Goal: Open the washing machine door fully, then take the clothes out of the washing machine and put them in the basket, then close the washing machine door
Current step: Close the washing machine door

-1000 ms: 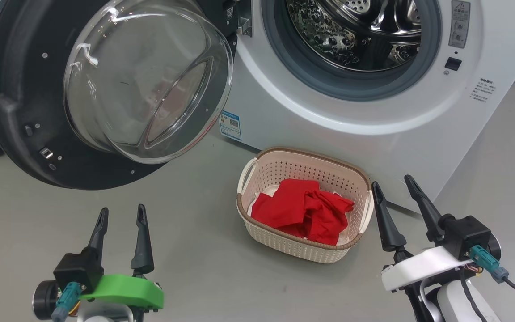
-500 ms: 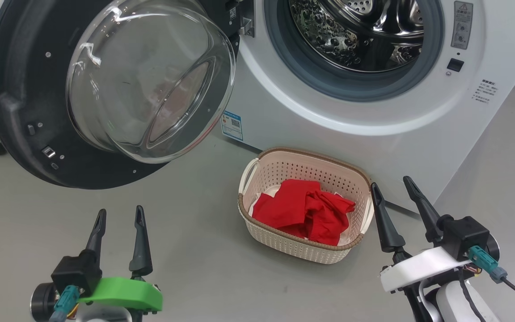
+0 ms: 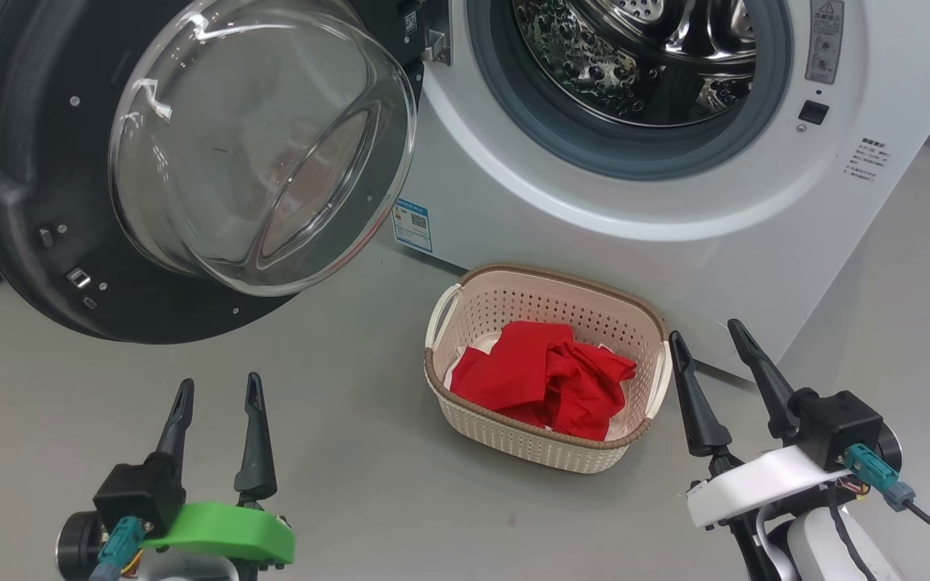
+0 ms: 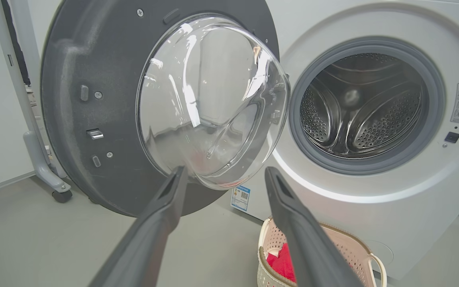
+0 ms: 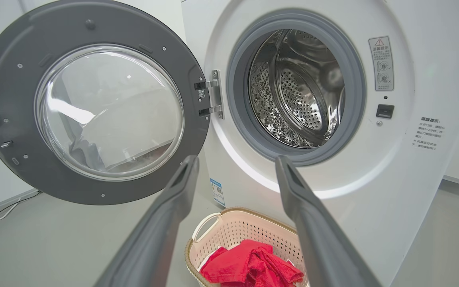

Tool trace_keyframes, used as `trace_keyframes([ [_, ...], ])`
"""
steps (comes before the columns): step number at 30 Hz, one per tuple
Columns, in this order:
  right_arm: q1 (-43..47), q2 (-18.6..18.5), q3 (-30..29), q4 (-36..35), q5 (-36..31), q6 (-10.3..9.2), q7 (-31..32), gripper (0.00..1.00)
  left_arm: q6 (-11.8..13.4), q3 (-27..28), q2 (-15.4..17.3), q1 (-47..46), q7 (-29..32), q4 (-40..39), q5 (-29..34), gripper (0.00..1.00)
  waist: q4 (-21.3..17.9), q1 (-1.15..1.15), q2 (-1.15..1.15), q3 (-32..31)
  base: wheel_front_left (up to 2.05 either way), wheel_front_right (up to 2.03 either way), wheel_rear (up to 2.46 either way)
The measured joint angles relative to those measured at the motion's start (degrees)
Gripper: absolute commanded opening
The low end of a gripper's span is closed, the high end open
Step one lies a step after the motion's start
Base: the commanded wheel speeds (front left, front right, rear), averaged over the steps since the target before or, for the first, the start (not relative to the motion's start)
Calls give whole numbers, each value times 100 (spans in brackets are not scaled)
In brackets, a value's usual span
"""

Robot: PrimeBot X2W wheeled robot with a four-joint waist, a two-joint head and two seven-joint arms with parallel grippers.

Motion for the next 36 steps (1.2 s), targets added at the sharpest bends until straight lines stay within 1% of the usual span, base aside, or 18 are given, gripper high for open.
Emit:
trace_keyframes([
  [12, 0, 0, 4, 1, 5, 0, 0, 100, 0, 0, 0, 1, 0, -14, 1, 100, -4, 0, 0, 18, 0, 0, 0],
  [13, 0, 0, 7, 1, 5, 0, 0, 100, 0, 0, 0, 1, 0, -11, 1, 63, -4, 0, 0, 19, 0, 0, 0],
  [15, -1, 0, 11, 1, 5, 0, 0, 100, 0, -2, 0, 3, 0, -7, 1, 0, -5, 0, 0, 21, 0, 0, 0],
  [24, -2, 4, 76, -5, 5, 0, 0, 100, 0, 14, 1, 14, 0, -51, 2, 0, -33, 0, 0, 91, 0, 0, 0],
  [30, -5, -51, 103, -60, -7, 0, 0, 100, 1, 204, 15, 11, 0, -376, 82, 0, -75, 0, 0, 268, 0, 0, 0],
  [33, -22, -121, 114, -101, -22, 0, 0, 100, 1, 363, 133, -14, -1, -610, 193, 0, -101, 0, 0, 397, 0, 0, 0],
  [36, -73, -183, 126, -151, -26, 0, 1, 100, 1, 505, 325, -121, 0, -884, 325, 0, -133, 0, 0, 548, 0, 0, 0],
])
